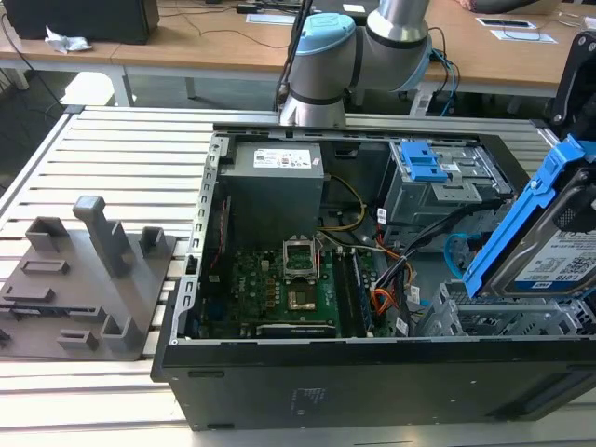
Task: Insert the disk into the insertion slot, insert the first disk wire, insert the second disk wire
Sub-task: 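Insert the disk into the insertion slot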
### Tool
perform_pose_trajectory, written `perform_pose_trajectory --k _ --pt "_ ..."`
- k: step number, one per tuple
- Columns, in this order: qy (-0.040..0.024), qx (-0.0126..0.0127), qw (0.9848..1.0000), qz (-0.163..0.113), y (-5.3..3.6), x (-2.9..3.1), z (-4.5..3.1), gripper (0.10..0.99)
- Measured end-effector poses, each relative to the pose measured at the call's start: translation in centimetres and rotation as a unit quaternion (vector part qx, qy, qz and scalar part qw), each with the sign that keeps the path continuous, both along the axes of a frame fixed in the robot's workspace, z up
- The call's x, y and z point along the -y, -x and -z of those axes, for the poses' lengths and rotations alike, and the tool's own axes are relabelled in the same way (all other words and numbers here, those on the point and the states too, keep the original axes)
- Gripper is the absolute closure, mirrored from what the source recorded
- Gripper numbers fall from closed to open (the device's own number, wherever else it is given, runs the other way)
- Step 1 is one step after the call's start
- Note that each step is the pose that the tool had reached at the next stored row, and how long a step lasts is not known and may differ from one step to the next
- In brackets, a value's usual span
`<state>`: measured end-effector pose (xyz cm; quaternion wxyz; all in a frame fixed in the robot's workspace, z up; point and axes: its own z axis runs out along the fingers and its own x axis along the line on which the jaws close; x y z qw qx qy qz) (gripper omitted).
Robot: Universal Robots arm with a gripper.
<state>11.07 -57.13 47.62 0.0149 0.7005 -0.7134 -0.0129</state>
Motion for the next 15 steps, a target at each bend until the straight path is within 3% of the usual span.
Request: perform_pose_trajectory --k 5,15 --pt "0.0 0.0 1.0 0.0 0.0 0.0 0.74 0.722" --pt "0.0 0.0 1.0 0.0 0.0 0.0 1.47 0.722"
